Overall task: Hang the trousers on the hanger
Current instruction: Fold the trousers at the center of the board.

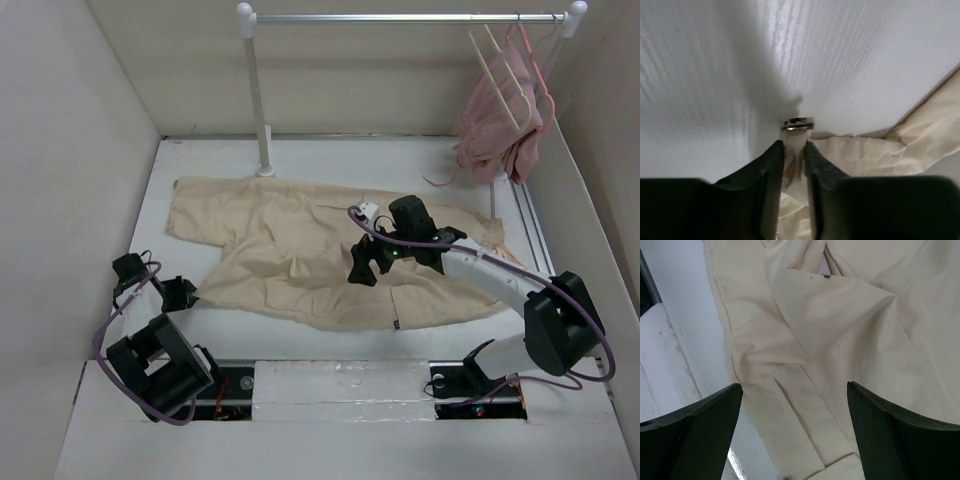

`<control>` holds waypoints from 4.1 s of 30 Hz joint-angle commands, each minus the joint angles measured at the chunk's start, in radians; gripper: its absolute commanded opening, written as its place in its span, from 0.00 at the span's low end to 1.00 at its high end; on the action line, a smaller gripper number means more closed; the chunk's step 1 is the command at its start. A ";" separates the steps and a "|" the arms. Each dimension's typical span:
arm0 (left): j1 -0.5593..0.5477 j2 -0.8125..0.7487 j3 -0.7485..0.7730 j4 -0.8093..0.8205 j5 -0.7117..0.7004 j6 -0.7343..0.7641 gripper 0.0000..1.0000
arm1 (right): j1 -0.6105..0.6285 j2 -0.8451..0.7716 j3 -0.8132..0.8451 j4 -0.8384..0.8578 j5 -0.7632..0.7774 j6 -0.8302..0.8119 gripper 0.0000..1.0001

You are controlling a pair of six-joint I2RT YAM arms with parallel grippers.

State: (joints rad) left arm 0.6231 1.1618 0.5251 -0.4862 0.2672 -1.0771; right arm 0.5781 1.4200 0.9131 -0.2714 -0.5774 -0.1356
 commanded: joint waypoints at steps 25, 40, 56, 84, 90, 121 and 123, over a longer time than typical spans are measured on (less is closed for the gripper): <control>-0.525 -0.197 0.655 -0.204 -0.508 0.289 0.00 | -0.612 -0.523 0.050 -0.684 0.757 0.254 0.87; -0.606 -0.310 0.613 -0.183 -0.594 0.390 0.00 | -0.840 -0.529 -0.244 -0.577 0.628 0.582 0.63; -0.606 -0.283 0.607 -0.176 -0.632 0.401 0.00 | -0.890 -0.378 -0.285 -0.409 0.591 0.440 0.00; -0.596 0.141 0.852 -0.140 -1.076 0.540 0.00 | -0.662 -0.258 0.318 -0.509 0.766 0.033 0.00; -0.586 0.425 1.090 -0.157 -1.020 0.543 0.00 | -0.699 -0.021 0.457 -0.434 0.696 0.037 0.00; -0.551 1.100 1.709 -0.152 -0.890 0.669 0.92 | -0.718 0.510 0.685 -0.204 0.473 0.178 0.86; -0.551 1.006 1.592 -0.152 -0.892 0.628 0.92 | -0.718 0.412 0.612 -0.161 0.446 0.192 0.86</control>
State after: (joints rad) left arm 0.0635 2.3432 2.2341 -0.6312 -0.6254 -0.4297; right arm -0.1520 1.9690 1.5990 -0.5217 -0.0841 0.0246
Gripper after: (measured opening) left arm 0.917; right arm 0.853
